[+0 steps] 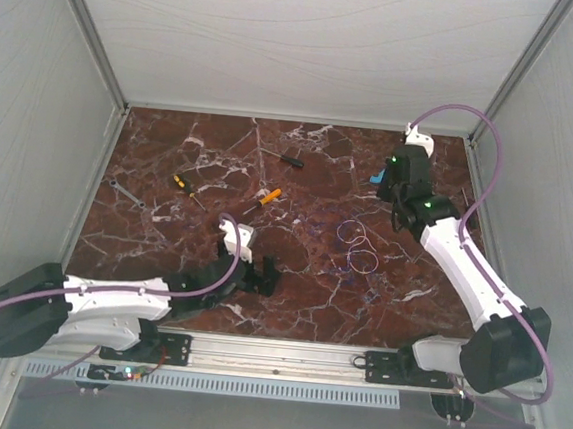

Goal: Zip-tie the wires
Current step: Place the cable at the center of the board.

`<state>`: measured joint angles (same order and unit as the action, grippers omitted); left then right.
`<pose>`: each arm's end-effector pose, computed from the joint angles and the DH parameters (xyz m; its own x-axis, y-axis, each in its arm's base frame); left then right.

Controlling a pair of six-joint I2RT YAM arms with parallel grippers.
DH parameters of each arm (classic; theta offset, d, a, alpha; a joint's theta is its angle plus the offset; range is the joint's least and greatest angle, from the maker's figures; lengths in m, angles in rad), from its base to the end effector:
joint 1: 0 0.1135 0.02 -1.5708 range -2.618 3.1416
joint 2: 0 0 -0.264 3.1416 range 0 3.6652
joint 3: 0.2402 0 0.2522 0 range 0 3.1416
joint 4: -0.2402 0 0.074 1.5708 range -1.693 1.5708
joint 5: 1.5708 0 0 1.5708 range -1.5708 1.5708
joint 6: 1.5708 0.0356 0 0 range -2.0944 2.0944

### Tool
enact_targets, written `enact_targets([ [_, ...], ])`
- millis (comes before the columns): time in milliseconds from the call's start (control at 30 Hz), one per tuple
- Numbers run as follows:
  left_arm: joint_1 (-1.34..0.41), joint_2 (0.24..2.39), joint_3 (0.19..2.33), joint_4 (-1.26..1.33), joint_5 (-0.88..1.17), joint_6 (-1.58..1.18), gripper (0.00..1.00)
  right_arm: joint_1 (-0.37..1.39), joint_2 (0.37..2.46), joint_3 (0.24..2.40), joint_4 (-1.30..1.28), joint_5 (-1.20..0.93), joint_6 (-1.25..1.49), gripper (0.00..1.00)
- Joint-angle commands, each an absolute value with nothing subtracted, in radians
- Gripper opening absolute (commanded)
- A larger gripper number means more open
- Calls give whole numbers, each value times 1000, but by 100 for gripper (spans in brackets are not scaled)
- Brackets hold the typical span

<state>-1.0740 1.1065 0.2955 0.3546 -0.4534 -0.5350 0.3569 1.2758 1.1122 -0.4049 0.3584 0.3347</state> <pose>0.1134 -0.1764 0.1666 -0.4881 -0.0614 -0.8706 0.4116 0.8635 -0.2916 0.2716 0.0879 0.3276 -0.4929 0.1445 -0.8580 0.1183 0.9881 0.0985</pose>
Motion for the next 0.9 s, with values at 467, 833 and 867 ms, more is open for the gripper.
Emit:
enact_targets([
  [467, -1057, 1052, 288, 307, -484, -564, 100, 158, 1515, 1176, -288, 105, 355, 0],
  [833, -1034, 1018, 320, 170, -520, -601, 100, 93, 1627, 1252, -303, 80, 378, 42],
  [867, -1028, 1016, 326, 155, -520, -605, 100, 89, 1629, 1256, -303, 68, 382, 47],
])
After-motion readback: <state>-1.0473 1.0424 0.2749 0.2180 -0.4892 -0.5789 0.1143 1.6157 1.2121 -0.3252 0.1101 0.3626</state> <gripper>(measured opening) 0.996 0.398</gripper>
